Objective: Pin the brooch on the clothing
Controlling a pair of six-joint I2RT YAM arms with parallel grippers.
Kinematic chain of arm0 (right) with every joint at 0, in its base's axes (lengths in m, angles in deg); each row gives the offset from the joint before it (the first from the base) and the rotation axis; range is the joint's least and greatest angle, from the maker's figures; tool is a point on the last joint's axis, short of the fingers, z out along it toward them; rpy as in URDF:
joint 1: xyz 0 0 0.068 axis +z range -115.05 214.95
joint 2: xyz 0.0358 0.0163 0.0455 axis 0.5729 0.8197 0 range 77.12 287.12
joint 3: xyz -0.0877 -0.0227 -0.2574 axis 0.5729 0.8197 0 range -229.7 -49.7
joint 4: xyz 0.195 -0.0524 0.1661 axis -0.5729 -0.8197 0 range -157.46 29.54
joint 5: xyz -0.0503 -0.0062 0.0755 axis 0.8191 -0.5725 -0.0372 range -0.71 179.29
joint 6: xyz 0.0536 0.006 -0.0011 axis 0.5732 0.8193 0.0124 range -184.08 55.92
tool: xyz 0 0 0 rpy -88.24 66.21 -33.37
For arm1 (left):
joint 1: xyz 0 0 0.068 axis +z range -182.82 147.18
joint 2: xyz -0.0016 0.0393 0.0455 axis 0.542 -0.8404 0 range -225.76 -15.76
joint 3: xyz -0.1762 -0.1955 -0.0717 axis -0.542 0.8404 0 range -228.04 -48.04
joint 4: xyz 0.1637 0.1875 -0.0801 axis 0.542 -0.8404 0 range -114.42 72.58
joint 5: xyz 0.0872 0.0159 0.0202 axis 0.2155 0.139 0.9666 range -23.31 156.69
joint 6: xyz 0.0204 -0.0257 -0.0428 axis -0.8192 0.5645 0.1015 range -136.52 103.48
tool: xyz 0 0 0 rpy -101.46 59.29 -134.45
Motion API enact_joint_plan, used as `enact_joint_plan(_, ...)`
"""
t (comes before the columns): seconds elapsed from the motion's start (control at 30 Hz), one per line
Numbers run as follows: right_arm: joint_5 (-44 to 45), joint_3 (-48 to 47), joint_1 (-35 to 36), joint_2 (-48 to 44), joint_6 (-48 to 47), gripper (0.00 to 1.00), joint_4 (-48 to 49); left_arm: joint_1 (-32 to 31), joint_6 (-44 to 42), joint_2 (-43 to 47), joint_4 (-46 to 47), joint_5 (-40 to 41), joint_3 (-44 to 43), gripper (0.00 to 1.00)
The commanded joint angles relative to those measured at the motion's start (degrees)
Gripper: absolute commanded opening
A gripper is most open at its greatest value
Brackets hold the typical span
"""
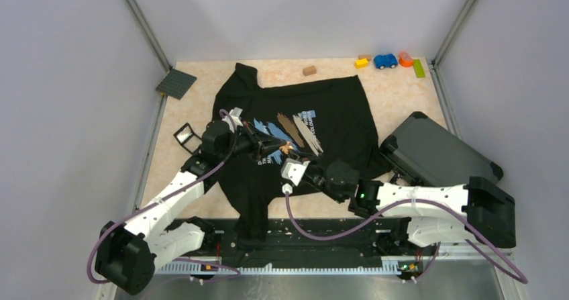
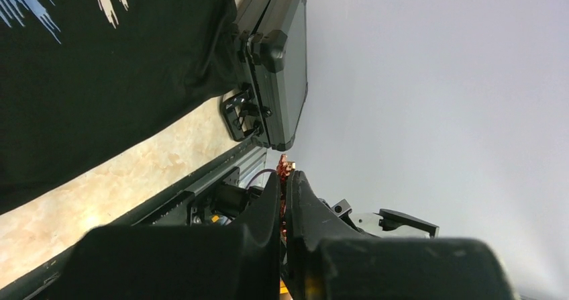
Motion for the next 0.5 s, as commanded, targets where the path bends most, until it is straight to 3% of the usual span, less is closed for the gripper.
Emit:
enact_joint_plan(0.0, 0.56, -0.92, 0.21, 0.37, 0.72, 0.12, 1.97, -0.03, -0.04, -0.37, 4.58, -2.80, 0.25, 0.00)
enact_joint_plan(0.13, 2.52, 0.36, 0.23, -0.43, 3.64, 0.34, 2.24, 0.08, 0.37, 0.91, 8.78, -0.18, 2.56, 0.00)
enact_joint_plan(0.27, 4.55, 1.97, 0.22, -3.73, 9.16, 0.52, 1.21, 0.07, 0.80, 4.80, 17.20, 7.54, 7.80, 0.00)
enact_joint_plan(0.47, 1.07, 0.05, -2.40, -8.27, 26.62, 0.60, -6.44, -0.03, -6.70, 11.46, 24.59, 15.24, 13.48, 0.00)
